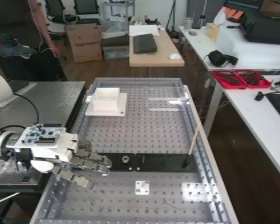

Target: Grab the smaller nut and place it in the white container

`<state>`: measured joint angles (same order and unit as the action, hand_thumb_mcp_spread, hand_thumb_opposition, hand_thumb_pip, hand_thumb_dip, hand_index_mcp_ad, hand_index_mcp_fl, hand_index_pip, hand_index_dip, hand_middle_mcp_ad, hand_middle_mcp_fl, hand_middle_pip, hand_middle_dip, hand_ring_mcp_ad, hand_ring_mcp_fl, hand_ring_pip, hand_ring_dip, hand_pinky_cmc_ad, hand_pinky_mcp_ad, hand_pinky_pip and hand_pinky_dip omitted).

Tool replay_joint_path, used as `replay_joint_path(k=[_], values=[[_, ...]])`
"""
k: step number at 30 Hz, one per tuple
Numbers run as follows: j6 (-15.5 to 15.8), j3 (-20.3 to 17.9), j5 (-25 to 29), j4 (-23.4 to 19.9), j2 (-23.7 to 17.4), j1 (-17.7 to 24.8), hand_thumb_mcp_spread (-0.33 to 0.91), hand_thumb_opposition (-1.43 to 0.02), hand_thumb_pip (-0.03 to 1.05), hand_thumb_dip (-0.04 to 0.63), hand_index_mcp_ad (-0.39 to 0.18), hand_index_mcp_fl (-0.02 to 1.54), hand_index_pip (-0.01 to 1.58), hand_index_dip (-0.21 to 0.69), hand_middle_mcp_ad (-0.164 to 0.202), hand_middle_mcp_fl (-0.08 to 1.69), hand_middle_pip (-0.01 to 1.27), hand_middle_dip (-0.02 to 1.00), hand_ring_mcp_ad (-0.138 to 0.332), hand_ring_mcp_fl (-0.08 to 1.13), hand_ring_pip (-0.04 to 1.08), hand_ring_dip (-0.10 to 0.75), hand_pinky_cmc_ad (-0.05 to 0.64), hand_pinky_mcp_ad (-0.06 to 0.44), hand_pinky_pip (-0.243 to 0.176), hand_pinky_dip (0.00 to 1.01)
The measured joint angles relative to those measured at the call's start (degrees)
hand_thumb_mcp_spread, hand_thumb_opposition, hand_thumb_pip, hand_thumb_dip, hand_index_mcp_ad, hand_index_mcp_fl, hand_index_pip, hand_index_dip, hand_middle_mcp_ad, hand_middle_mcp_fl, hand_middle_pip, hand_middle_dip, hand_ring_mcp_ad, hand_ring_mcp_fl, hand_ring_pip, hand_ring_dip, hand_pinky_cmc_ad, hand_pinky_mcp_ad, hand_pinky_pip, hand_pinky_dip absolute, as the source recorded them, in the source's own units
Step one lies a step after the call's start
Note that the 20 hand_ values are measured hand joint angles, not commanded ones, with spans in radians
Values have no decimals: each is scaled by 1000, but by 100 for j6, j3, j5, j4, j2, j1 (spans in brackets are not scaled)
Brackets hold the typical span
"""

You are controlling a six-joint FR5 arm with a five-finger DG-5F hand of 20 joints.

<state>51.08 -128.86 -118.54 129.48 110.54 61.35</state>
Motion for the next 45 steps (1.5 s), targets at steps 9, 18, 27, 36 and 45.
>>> replay_joint_path(k=[9,18,27,36,45], values=[[74,36,-13,62,16,-15,386,-836,770,220,-138,51,1566,175,75,148,119,236,129,0,101,127,351,311,21,192],[93,33,-9,74,20,-14,386,-836,768,220,-136,79,1560,175,75,148,119,239,129,0,101,127,351,311,21,192],[82,40,0,53,45,-20,396,-838,766,220,-136,82,1560,175,75,148,119,239,129,0,101,127,349,311,21,192],[70,61,-21,48,59,-16,396,-838,749,220,-136,112,1559,175,75,148,119,239,129,0,101,127,349,311,21,192],[66,70,-22,53,62,-10,415,-836,749,220,-134,150,1541,171,75,148,119,239,129,0,101,127,349,312,37,192]])
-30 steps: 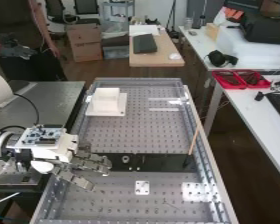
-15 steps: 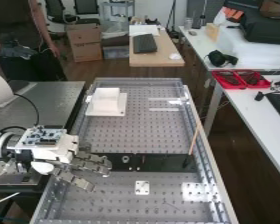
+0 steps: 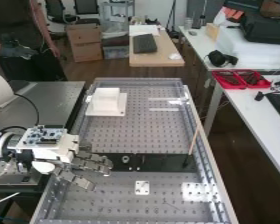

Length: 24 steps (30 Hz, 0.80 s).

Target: Grab the smaller nut and place it in the white container

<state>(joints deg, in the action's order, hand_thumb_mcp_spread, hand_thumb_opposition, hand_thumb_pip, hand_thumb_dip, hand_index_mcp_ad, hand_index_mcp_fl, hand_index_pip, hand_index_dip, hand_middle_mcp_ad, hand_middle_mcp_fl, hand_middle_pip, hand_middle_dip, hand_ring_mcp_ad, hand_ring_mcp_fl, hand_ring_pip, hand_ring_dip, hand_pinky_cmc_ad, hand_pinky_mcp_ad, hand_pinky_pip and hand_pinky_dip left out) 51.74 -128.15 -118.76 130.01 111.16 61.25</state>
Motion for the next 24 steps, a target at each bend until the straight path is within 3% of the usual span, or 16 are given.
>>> replay_joint_path(k=[24], values=[[35,17,-3,6,13,27,428,-836,721,230,-129,225,1524,155,75,185,119,239,122,0,98,131,349,312,52,192]])
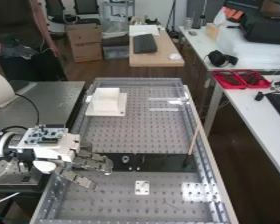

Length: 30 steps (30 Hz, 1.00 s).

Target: Grab the smaller nut and place it in the white container

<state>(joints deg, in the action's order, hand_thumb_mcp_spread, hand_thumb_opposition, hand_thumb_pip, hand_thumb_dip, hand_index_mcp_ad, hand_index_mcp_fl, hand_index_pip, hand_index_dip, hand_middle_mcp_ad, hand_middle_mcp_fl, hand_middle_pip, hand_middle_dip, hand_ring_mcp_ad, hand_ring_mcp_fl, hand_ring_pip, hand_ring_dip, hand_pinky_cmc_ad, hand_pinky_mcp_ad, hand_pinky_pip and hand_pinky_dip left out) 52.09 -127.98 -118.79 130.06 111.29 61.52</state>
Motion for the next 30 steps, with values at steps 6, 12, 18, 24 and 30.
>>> replay_joint_path(k=[6,12,18,24,30], values=[[-2,3,18,15,-11,16,443,-840,709,230,-129,244,1518,155,75,201,119,239,120,0,98,127,349,312,66,190],[-8,1,26,15,-16,25,440,-840,696,227,-129,250,1518,155,75,201,119,239,115,0,99,127,351,311,66,188],[-7,7,21,4,-14,26,438,-836,691,230,-129,253,1518,155,75,201,119,239,113,2,101,127,351,311,66,192],[2,40,17,21,-7,31,438,-836,668,222,-129,295,1520,159,79,202,119,239,113,5,101,127,347,311,66,192],[-5,48,19,40,-24,31,438,-853,663,220,-129,295,1520,159,75,201,119,239,113,5,101,127,349,312,66,192]])
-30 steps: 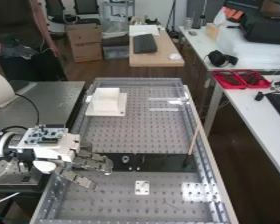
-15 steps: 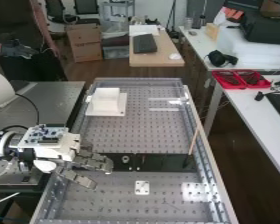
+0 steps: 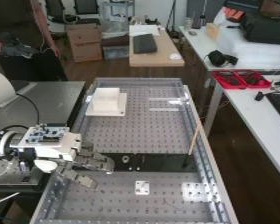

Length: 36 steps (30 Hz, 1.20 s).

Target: Grab the smaller nut and place it in the white container

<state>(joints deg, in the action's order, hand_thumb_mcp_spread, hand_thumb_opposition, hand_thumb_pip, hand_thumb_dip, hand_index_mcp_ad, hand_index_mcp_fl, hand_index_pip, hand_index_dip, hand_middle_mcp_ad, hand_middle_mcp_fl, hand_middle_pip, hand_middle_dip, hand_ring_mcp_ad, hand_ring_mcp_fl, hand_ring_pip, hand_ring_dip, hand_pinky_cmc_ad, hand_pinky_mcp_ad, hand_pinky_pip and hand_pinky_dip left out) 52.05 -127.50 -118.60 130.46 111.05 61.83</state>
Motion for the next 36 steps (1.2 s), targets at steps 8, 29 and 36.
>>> replay_joint_path(k=[8,29,36], values=[[-16,15,19,39,-28,7,438,-887,644,222,-134,325,1527,187,75,201,115,237,113,12,101,131,349,312,66,192],[-53,112,-44,176,-124,74,443,-941,607,218,-136,375,1527,222,75,202,122,253,113,12,103,138,349,311,84,192],[-11,156,-133,424,-395,182,459,-962,581,220,-150,518,1538,237,77,202,122,253,113,14,106,138,346,311,84,192]])
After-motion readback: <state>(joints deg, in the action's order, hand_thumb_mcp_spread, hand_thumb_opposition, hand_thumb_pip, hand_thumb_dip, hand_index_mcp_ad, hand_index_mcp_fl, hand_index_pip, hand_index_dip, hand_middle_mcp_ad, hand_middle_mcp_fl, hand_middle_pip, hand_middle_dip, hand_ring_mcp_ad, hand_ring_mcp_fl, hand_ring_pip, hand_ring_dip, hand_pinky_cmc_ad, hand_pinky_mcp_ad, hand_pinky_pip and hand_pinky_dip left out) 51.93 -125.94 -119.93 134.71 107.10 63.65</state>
